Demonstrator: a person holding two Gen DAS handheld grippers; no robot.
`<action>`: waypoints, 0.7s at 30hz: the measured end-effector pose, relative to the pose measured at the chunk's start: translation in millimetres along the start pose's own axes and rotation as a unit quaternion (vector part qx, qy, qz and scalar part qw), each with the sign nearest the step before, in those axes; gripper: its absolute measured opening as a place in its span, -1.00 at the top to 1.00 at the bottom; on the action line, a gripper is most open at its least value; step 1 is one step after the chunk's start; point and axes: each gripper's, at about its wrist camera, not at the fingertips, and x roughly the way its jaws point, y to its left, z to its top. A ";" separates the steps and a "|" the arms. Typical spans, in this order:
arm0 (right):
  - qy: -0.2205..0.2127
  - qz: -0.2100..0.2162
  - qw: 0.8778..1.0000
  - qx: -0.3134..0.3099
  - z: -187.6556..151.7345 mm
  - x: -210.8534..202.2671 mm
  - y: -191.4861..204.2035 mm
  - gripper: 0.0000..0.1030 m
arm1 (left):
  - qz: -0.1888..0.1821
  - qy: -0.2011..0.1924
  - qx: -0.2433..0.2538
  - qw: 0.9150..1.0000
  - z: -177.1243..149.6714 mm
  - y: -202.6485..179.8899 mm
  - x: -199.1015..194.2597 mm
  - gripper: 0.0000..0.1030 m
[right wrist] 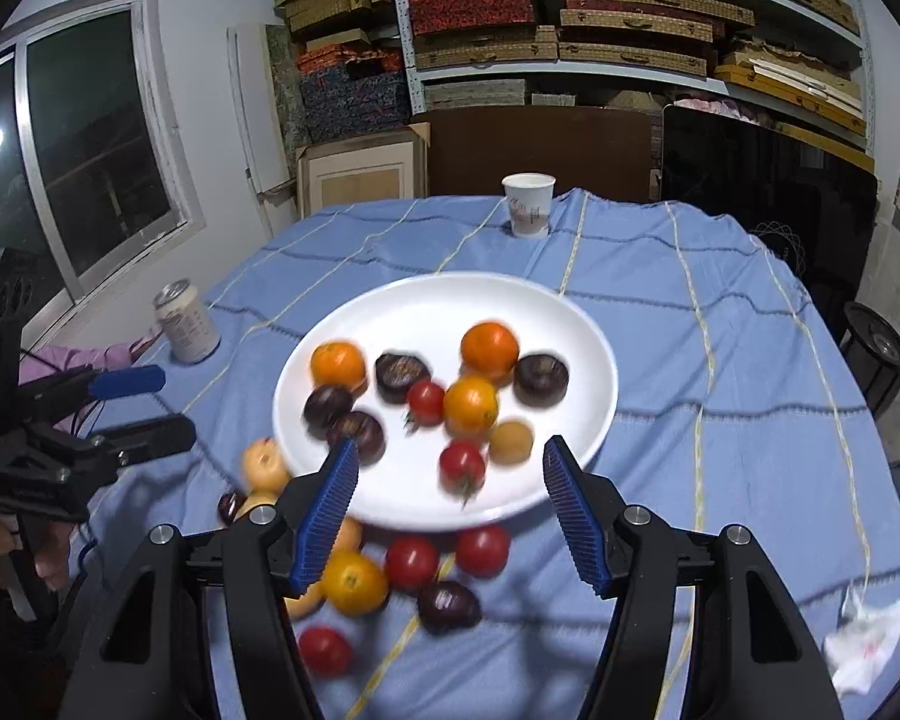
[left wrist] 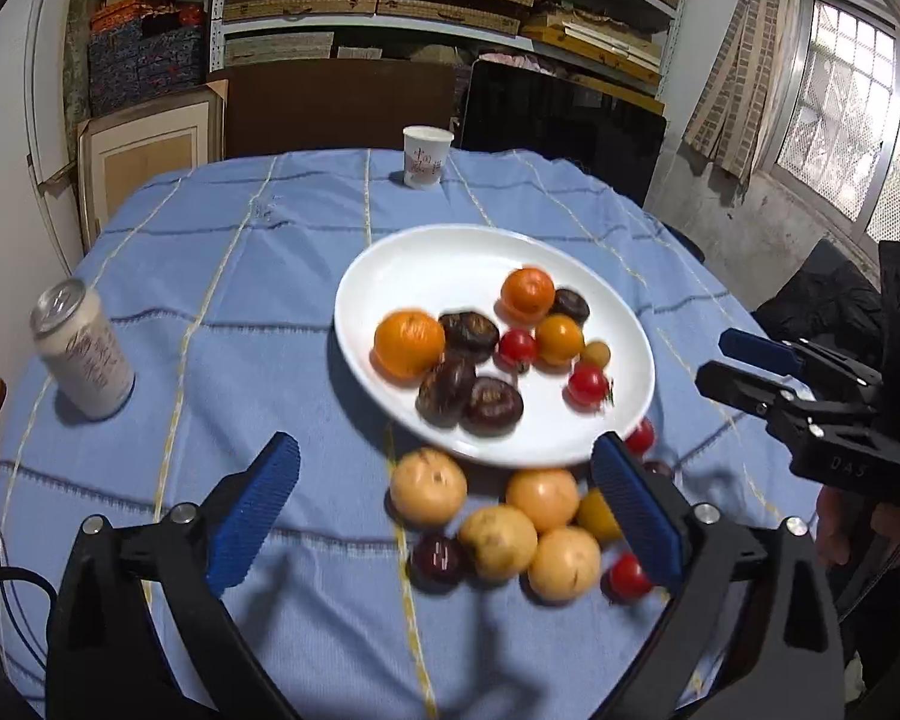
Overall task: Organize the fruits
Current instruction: 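Grasp a pale yellow round fruit with the left tool while the right tool grasps a red tomato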
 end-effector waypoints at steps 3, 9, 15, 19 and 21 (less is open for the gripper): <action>0.025 0.029 0.999 -0.003 -33.6 -6.6 19.0 -0.25 | 0.023 0.010 0.021 0.999 -27.3 -3.8 -3.1 -0.86; 0.058 0.032 0.997 -0.048 -80.7 -0.1 56.1 -0.07 | 0.043 0.040 0.023 0.998 -64.9 -3.0 7.6 -0.86; 0.077 0.022 0.996 -0.040 -88.4 14.9 61.4 0.00 | 0.049 0.045 0.022 0.998 -75.8 -1.4 9.8 -0.86; 0.088 0.021 0.995 -0.044 -88.5 25.2 67.2 0.46 | 0.044 0.047 0.019 0.998 -74.8 -4.5 11.8 -0.86; 0.084 0.018 0.995 -0.049 -89.5 22.8 69.0 0.46 | 0.043 0.046 0.024 0.998 -73.9 -10.5 11.7 -0.86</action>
